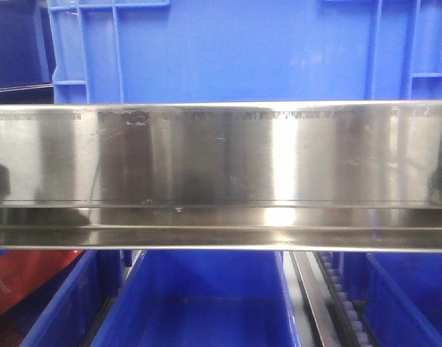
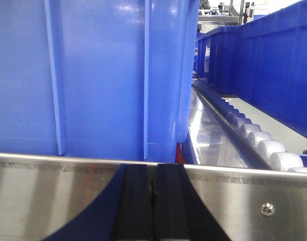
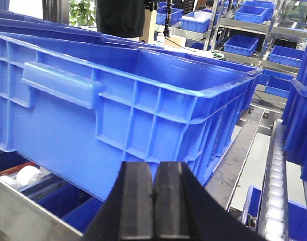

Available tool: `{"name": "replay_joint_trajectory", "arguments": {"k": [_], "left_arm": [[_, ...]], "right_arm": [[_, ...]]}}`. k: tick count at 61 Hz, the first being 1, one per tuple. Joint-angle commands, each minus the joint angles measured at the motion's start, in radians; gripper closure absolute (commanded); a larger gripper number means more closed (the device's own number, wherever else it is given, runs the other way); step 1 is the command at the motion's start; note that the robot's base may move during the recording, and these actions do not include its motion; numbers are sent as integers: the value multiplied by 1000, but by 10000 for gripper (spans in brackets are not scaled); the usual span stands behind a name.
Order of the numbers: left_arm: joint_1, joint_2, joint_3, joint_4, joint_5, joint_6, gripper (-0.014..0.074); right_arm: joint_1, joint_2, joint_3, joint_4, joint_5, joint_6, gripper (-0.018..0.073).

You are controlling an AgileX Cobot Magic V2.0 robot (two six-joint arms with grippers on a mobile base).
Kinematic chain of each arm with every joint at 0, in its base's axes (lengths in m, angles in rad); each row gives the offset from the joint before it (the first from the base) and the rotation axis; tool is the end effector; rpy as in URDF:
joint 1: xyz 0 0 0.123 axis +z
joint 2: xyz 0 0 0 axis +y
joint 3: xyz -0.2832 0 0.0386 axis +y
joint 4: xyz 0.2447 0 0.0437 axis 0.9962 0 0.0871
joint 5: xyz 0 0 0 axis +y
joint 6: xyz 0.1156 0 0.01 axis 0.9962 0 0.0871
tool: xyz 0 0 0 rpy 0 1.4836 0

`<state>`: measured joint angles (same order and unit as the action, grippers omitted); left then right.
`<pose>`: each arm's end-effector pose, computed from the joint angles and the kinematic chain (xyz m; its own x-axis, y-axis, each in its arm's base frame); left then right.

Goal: Place cylindrical capacitor in blue bin on shelf

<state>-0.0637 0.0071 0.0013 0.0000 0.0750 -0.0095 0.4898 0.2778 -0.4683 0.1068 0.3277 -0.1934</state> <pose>0.0780 -0.0050 0.2056 0.0032 -0.0097 -0.9999 0.0637 0.9979 -0.0095 0.0741 0.0440 0.3213 0.0037 -0.1024 -0.9947 -0.5022 0.8600 -0.0904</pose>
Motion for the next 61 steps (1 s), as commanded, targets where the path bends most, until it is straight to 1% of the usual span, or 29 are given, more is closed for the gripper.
{"name": "replay_joint_trajectory", "arguments": {"k": [1,41,44,46,48,52,57,61], "left_arm": [[-1,-7,-1,0,-14,-3,708],[-1,-7,-1,0,-14,-3,708],[-1,-7,-1,0,-14,-3,708],[-1,-7,-1,0,-14,-3,708],[-1,-7,-1,0,-14,-3,708],[-1,-7,-1,0,-14,-3,708],[-1,-7,-1,0,-14,-3,708],[-1,-7,-1,0,-14,-3,708]], "right_arm": [[-1,-4,2,-7,-22,0,701],[-1,-4,2,-7,-27,0,701],[-1,-4,2,15,-27,0,701],[-1,-4,2,48,-29,0,701],[-3,-4,2,51,-29,0,701],[-30,-11,2,51,-19,0,701],[-104,-22,7,51,8,0,701],[-179,-36,24,53,11,0,701]]}}
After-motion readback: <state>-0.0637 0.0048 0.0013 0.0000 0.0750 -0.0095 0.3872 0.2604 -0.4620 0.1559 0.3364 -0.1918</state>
